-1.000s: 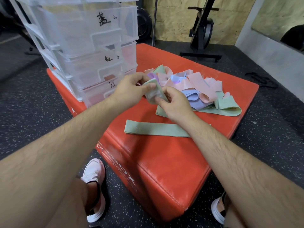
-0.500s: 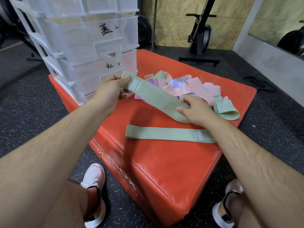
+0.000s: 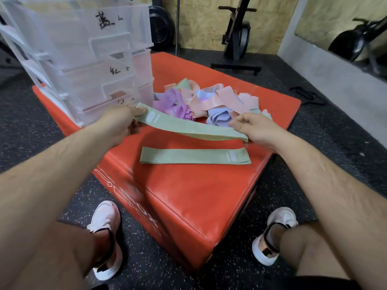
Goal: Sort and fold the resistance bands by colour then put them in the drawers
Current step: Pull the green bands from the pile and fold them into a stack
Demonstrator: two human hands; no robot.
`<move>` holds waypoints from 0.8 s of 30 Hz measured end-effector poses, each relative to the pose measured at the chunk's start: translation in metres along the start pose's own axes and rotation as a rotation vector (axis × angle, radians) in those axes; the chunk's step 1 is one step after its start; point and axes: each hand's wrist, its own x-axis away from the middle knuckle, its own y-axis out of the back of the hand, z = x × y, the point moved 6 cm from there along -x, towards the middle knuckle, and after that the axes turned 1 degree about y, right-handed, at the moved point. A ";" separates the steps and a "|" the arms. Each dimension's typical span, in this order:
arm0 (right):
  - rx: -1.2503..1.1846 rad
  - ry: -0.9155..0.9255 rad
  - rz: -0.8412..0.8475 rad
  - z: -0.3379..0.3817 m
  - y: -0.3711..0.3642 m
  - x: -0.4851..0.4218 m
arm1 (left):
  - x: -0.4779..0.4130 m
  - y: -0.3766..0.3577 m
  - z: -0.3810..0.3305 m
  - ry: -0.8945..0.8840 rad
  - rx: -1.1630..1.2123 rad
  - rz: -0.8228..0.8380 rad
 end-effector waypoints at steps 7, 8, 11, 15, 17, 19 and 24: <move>-0.186 -0.124 0.227 -0.004 0.005 0.021 | 0.011 0.003 0.019 0.070 -0.089 -0.026; -0.171 -0.139 0.223 -0.006 0.008 0.023 | 0.012 0.005 0.022 0.079 -0.107 -0.049; -0.005 -0.157 0.108 -0.016 0.019 0.023 | 0.015 0.009 0.031 0.113 -0.209 -0.063; 0.298 -0.188 0.021 -0.035 0.018 0.021 | 0.018 0.005 0.044 0.119 -0.386 -0.012; 0.450 -0.181 0.018 -0.041 0.014 0.021 | 0.020 0.004 0.049 0.088 -0.465 -0.008; 0.502 -0.179 0.004 -0.044 0.012 0.020 | 0.023 0.002 0.055 0.061 -0.522 -0.001; 0.487 -0.182 -0.012 -0.045 0.006 0.021 | 0.023 0.003 0.060 0.001 -0.521 -0.045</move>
